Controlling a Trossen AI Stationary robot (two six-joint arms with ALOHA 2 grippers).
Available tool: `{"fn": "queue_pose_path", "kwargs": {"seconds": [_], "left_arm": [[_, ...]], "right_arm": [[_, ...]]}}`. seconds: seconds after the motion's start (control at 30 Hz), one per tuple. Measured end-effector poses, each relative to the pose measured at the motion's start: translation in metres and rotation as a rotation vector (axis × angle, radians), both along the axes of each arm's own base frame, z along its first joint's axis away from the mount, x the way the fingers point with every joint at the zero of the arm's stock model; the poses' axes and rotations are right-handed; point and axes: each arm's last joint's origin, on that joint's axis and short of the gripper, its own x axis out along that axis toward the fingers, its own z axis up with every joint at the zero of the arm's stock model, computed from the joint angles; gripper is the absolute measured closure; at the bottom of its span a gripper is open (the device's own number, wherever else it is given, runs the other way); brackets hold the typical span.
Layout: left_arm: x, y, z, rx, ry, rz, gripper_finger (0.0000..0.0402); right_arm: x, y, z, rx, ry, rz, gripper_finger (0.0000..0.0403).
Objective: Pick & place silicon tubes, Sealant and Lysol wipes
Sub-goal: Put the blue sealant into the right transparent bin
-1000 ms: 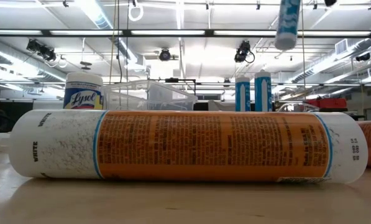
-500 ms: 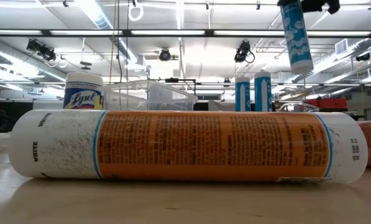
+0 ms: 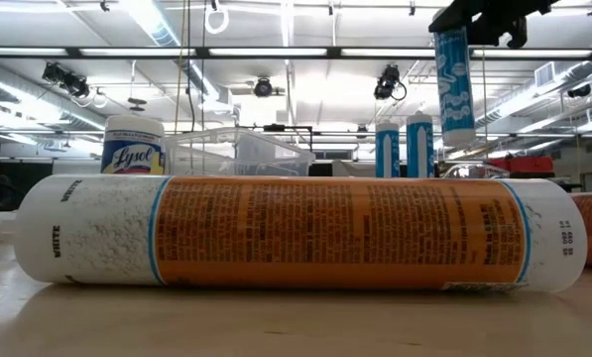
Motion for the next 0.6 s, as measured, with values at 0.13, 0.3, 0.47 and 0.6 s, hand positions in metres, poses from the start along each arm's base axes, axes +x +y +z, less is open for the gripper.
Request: {"fn": "queue_pose_path", "kwargs": {"seconds": [0.13,0.3,0.47,0.6], "left_arm": [[-0.001,-0.007,0.000,-0.016,-0.009,-0.010,0.0106],[-0.002,-0.015,0.000,-0.010,-0.011,-0.022,0.0106],[-0.003,-0.024,0.000,-0.003,-0.012,-0.035,0.0106],[-0.001,-0.025,-0.005,0.033,0.003,0.019,0.0106]], "right_arm": [[0.001,0.000,-0.008,0.002,0.015,-0.011,0.0181],[0.002,0.000,-0.017,0.010,0.000,-0.019,0.0183],[0.001,-0.002,-0.015,-0.045,0.054,-0.044,0.0181],[0.001,-0.006,-0.017,-0.047,0.077,-0.072,0.0181]]}}
